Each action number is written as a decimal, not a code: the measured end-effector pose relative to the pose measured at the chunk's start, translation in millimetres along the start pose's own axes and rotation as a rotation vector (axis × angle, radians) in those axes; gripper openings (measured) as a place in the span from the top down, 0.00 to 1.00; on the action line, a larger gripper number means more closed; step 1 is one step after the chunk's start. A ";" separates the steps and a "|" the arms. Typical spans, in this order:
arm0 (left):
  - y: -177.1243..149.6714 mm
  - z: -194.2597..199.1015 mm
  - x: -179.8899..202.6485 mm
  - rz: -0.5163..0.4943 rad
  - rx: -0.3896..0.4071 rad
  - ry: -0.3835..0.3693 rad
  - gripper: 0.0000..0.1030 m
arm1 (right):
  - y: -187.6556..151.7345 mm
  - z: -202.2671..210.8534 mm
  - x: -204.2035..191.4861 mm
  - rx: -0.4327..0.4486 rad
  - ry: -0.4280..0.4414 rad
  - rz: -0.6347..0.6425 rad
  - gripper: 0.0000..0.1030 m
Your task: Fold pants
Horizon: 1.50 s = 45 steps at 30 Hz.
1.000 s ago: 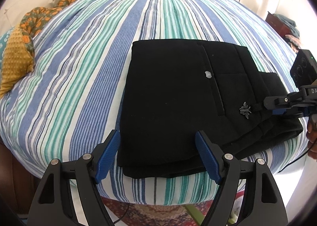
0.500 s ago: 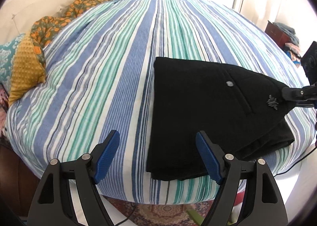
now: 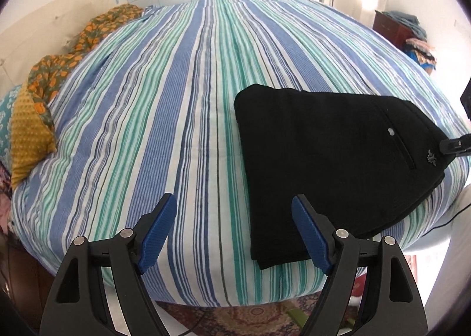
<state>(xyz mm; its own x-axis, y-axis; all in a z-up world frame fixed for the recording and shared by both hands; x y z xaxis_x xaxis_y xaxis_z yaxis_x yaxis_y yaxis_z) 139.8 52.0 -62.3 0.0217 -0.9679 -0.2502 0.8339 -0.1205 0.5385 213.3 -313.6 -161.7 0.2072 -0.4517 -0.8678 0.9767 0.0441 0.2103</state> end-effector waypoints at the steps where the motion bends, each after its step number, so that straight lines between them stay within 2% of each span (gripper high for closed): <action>1: 0.5 -0.6 3.2 -0.012 0.000 0.002 0.20 | -3.0 4.3 3.0 0.015 0.001 -0.005 0.87; 3: 0.4 -7.6 12.7 -0.033 -0.023 -0.010 0.19 | -6.4 -0.1 6.9 0.018 -0.061 0.008 0.87; 5: -2.1 -19.5 25.6 -0.076 -0.057 -0.024 0.17 | -11.1 -13.6 17.9 -0.018 -0.185 0.030 0.87; 8: -6.1 -29.2 42.2 -0.157 -0.090 0.052 0.18 | -14.3 -31.6 17.8 -0.005 -0.269 0.073 0.82; 9: -5.0 -25.0 40.5 -0.152 -0.076 0.052 0.18 | -13.7 -29.1 16.6 0.002 -0.283 0.085 0.74; 10: -3.8 -19.5 36.8 -0.137 -0.065 0.038 0.18 | -11.5 -25.1 10.0 0.005 -0.321 0.095 0.57; 11: -0.4 -15.4 34.0 -0.118 -0.059 0.020 0.18 | -9.9 -20.5 0.5 0.012 -0.383 0.121 0.51; 13: 6.9 -13.9 33.5 -0.086 -0.053 -0.006 0.18 | -4.8 -7.6 -33.2 0.052 -0.491 0.234 0.51; 14: 11.8 -15.9 35.8 -0.081 -0.053 -0.010 0.18 | 0.2 -3.0 -50.6 0.079 -0.517 0.291 0.51; 17: 25.8 -24.9 55.0 -0.098 -0.048 -0.024 0.17 | 21.0 2.6 -87.9 0.169 -0.452 0.413 0.51; 19: 24.6 -40.0 71.8 -0.139 -0.089 -0.032 0.16 | 39.3 -11.0 -93.0 0.180 -0.383 0.439 0.51; 21: 12.4 -59.1 88.3 -0.192 -0.164 -0.034 0.14 | 58.7 -44.4 -77.7 0.157 -0.314 0.386 0.51; 22: 5.3 -62.0 93.4 -0.217 -0.159 -0.014 0.13 | 65.8 -59.7 -55.8 0.129 -0.330 0.337 0.51; 23: 1.0 -59.4 96.0 -0.241 -0.131 0.009 0.13 | 69.8 -75.0 -27.1 0.073 -0.390 0.269 0.56; 24: 0.0 -55.0 95.0 -0.248 -0.123 0.013 0.13 | 67.9 -87.5 -4.1 0.017 -0.431 0.217 0.70; 25: 0.4 -49.2 90.2 -0.232 -0.127 0.009 0.13 | 64.1 -92.4 10.7 0.003 -0.460 0.204 0.80; 29: 1.7 -22.1 59.9 -0.090 -0.114 -0.050 0.12 | 43.9 -50.3 -17.5 0.106 -0.441 0.236 0.81; 32: -5.5 -23.3 51.1 -0.039 -0.129 -0.040 0.10 | 4.7 -27.8 -68.7 0.144 -0.408 0.387 0.81; 34: -19.5 -39.2 58.3 -0.049 -0.185 -0.049 0.09 | -22.8 -29.1 -88.1 0.154 -0.367 0.453 0.80; 35: -26.5 -47.0 62.1 -0.053 -0.208 -0.050 0.09 | -34.9 -35.9 -85.1 0.133 -0.374 0.457 0.80; 37: -33.0 -47.1 60.9 -0.040 -0.225 -0.077 0.09 | -54.4 -61.3 -51.8 0.021 -0.458 0.397 0.80; 38: -32.1 -41.8 57.3 -0.036 -0.222 -0.086 0.10 | -60.0 -69.8 -35.0 0.008 -0.440 0.344 0.80; 40: -27.7 -27.1 42.3 -0.014 -0.182 -0.095 0.10 | -65.0 -53.7 -30.8 0.099 -0.348 0.262 0.80; 41: -26.1 -22.4 33.3 0.005 -0.168 -0.109 0.09 | -65.5 -42.2 -35.1 0.130 -0.319 0.237 0.79; 42: -23.7 -22.7 25.9 0.028 -0.166 -0.130 0.09 | -65.2 -30.1 -39.4 0.164 -0.313 0.226 0.61; 43: -19.2 -27.9 18.0 0.052 -0.174 -0.154 0.08 | -63.9 -16.5 -42.3 0.204 -0.313 0.222 0.33; 44: -16.7 -35.8 12.1 0.074 -0.193 -0.172 0.08 | -61.0 -5.5 -41.6 0.242 -0.306 0.214 0.24; 45: -13.7 -46.5 7.5 0.092 -0.216 -0.185 0.08 | -58.0 4.7 -36.8 0.275 -0.288 0.194 0.21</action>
<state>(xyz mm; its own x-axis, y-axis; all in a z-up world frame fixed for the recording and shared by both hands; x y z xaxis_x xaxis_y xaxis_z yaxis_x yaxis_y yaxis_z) 154.2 56.6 -109.0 0.0180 -0.9987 -0.0469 0.9318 -0.0003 0.3630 148.7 -303.7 -139.9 0.3228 -0.6898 -0.6480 0.8619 -0.0686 0.5024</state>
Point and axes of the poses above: each gripper's, at about its wrist camera, not at the fingertips, and z roughly against the way its jaws point, x to its right, y to its top, the point moved 1 cm from there along -z, roughly the way its jaws point, and after that the axes turned 11 degrees about y, right-handed, at the moved point
